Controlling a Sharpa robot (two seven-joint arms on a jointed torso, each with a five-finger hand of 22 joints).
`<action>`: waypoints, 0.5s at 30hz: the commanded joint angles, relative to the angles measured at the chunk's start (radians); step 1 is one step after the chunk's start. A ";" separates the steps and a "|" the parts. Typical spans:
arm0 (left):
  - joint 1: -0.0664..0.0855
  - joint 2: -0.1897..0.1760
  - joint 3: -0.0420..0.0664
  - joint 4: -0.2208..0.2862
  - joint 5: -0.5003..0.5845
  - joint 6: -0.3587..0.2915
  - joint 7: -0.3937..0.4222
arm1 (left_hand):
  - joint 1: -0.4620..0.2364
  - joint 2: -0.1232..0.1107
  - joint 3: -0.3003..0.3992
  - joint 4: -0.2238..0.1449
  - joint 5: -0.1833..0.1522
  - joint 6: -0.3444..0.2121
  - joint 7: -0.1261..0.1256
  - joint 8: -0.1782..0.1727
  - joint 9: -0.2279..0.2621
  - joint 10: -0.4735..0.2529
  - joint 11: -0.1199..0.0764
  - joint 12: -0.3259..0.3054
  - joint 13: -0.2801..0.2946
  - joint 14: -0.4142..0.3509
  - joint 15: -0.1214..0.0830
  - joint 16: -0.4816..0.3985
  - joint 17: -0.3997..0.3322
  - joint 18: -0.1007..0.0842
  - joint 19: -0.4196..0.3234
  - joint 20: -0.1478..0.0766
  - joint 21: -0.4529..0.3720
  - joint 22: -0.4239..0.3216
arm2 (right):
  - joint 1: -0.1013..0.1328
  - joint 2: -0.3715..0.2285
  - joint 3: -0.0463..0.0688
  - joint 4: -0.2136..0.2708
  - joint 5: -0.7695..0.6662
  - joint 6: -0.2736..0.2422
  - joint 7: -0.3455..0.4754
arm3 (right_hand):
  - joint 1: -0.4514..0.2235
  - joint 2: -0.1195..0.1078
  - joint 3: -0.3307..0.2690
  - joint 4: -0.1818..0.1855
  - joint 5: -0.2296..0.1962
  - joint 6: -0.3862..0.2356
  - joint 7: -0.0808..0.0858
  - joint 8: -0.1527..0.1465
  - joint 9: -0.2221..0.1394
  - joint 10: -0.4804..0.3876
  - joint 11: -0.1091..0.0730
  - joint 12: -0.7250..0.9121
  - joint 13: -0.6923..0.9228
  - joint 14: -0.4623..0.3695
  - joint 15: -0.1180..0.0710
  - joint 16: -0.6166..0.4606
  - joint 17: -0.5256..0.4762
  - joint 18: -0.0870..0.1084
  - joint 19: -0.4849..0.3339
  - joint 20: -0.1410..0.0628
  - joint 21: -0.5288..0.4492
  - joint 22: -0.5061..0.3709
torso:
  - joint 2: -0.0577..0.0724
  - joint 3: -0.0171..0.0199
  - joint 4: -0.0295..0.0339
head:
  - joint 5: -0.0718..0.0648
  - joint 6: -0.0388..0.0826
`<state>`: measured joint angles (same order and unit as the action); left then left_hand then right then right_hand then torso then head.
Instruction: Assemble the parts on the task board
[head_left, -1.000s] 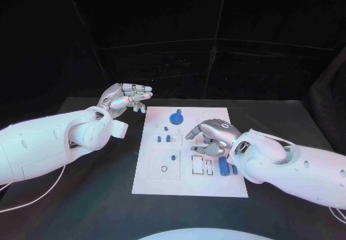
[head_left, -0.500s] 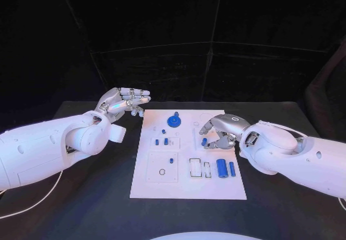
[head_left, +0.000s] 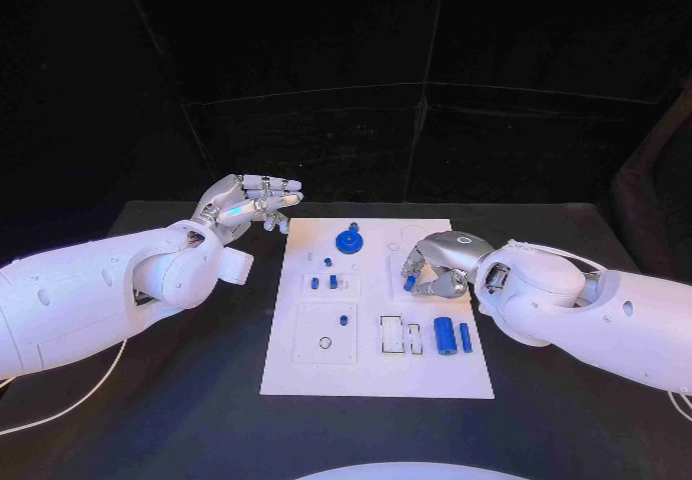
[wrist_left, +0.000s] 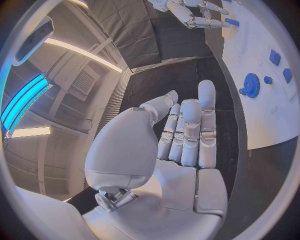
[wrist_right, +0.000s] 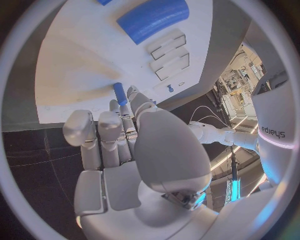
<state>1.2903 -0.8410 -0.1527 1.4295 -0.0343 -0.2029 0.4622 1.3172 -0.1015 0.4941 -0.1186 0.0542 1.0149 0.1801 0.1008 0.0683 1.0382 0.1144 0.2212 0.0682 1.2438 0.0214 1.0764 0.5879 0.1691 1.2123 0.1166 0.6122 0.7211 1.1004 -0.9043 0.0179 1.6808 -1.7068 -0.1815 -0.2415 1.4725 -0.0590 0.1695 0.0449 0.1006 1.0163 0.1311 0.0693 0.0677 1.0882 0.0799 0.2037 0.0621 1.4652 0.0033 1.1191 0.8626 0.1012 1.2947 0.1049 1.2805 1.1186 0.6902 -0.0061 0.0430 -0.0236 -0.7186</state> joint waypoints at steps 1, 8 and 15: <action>0.002 0.001 0.001 0.000 0.003 0.012 0.003 | 0.004 0.004 0.000 -0.004 0.001 0.003 0.002 0.001 -0.002 0.000 0.000 0.004 -0.002 -0.006 -0.001 -0.007 -0.001 0.014 -0.005 -0.001 -0.005 -0.001 | 0.002 0.007 0.001 -0.007 -0.018 0.054 -0.007 | 0.003 0.013 0.023 0.002 -0.009 0.015 0.002 0.003 0.002 0.027 -0.005 -0.009 -0.001 0.010 -0.012 0.020 0.025 -0.005 0.016 -0.003 0.016 0.022 | -0.001 0.0005 -0.0004 | -0.001 -0.001; 0.002 0.001 0.001 -0.001 0.003 0.012 0.003 | 0.004 0.004 0.000 -0.004 0.001 0.003 0.002 0.001 -0.002 0.000 0.000 0.004 -0.002 -0.006 -0.001 -0.007 -0.001 0.014 -0.005 -0.001 -0.005 -0.001 | 0.002 0.023 0.000 -0.021 -0.019 0.063 -0.005 | 0.002 0.013 0.080 0.008 -0.028 0.053 0.000 0.008 0.003 0.077 -0.011 -0.038 0.000 0.015 -0.016 0.051 0.058 -0.013 0.036 -0.008 0.043 0.059 | 0.000 0.0010 -0.0014 | 0.000 -0.005; 0.002 0.001 0.001 -0.001 0.003 0.012 0.002 | 0.003 0.005 0.000 -0.003 0.001 0.005 0.002 0.002 -0.001 0.002 0.000 0.006 -0.001 -0.007 -0.001 -0.007 -0.002 0.014 -0.006 -0.001 -0.006 -0.001 | 0.002 0.035 0.000 -0.034 -0.036 0.033 -0.018 | -0.002 0.006 0.142 0.008 -0.043 0.074 0.001 0.003 0.002 0.106 -0.011 -0.073 0.000 0.015 -0.017 0.068 0.073 -0.016 0.044 -0.009 0.059 0.080 | -0.001 0.0004 -0.0007 | -0.001 -0.007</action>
<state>1.2903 -0.8410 -0.1527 1.4278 -0.0342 -0.2019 0.4610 1.3172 -0.1015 0.4941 -0.1187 0.0541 1.0149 0.1800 0.1008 0.0683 1.0382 0.1144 0.2212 0.0682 1.2439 0.0214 1.0723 0.5870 0.1691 1.2123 0.1166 0.6122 0.7213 1.1016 -0.8705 0.0189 1.6477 -1.7230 -0.1433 -0.2482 1.4778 -0.0537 0.3072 0.0532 0.0613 1.0839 0.1298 0.0732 0.0691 1.1866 0.0697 0.1338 0.0619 1.4684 -0.0075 1.1816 0.9346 0.1012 1.3337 0.0946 1.3346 1.1972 0.6901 -0.0054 0.0420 -0.0233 -0.7241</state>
